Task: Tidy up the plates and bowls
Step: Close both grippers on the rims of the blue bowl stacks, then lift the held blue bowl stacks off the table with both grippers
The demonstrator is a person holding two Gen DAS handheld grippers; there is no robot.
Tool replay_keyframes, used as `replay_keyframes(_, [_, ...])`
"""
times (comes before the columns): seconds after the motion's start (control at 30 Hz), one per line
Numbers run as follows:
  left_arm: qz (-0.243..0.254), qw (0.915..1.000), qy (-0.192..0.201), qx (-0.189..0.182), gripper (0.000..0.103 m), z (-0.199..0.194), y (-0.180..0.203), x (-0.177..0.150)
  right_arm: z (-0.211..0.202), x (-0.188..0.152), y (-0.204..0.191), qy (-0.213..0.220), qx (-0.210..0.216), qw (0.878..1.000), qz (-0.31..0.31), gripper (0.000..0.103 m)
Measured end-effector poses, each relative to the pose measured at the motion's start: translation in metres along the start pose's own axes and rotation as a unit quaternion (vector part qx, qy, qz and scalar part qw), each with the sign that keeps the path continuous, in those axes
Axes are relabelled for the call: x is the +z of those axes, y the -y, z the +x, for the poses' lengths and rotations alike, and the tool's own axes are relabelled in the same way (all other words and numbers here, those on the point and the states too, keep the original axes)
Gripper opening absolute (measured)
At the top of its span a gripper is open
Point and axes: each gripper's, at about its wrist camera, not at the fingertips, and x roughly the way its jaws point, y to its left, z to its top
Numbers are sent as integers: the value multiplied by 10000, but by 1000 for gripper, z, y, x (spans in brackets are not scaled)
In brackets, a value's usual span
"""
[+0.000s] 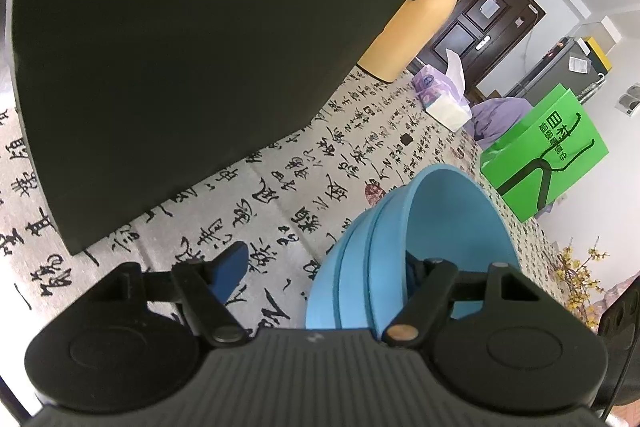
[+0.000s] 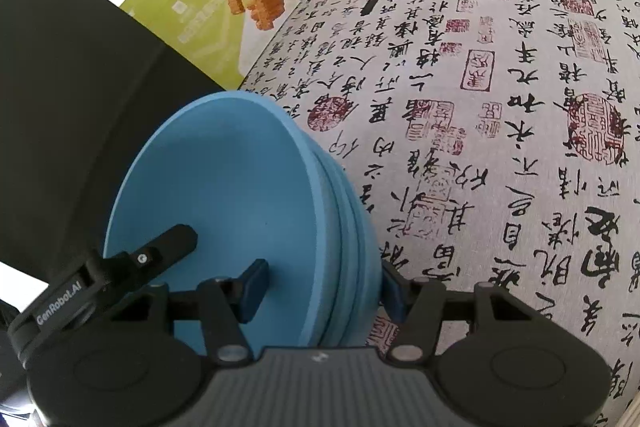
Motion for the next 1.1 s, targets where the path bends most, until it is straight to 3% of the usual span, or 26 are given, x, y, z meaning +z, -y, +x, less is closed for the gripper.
replay_keyframes(0.2, [9,9998,-154,-94,70,5,3,-5,0,0,1,-11,21,10000,73,55])
replay_keyframes(0.27, [23,9997,-185,-128,59,8,5,-6,0,0,2,-13,33,10000,92,54])
replay_keyframes(0.33, [96,9995,-225,-179,40,10,9,-7,-1,0,2,-2,64,9999,94,51])
replay_keyframes(0.5, [284,9995,-135,13,40,10,16,-12,-4,0,-4,44,33,10000,-16,48])
replay_keyframes(1.1, [292,9995,-50,67,40,-1,18,-14,-15,-6,-9,60,111,9999,-58,47])
